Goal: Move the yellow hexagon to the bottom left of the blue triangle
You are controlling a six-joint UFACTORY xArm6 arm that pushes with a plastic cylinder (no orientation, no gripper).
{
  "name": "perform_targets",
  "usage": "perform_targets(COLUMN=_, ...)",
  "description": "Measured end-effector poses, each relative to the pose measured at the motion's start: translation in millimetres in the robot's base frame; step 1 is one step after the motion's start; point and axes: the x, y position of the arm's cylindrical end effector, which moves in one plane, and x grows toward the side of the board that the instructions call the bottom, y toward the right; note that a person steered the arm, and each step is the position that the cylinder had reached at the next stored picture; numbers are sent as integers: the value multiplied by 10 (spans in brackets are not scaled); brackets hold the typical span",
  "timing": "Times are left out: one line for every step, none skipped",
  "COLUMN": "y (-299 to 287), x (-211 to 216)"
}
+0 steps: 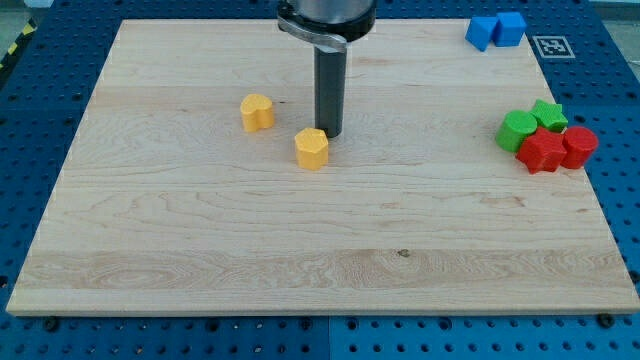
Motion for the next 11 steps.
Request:
perform_targets(y=-584, x=158)
perform_targets(y=-647, x=576)
perform_targets(y=-73, x=481)
perform_targets(y=536, x=-28)
perform_targets(y=827, x=-218)
perform_targets(y=827, x=-12)
perform_targets(y=941, x=-253)
perform_targets(y=1361, x=-847)
perform_targets(y=1484, x=-966)
perform_targets(y=1054, x=-925)
perform_targets(y=658, x=-1011)
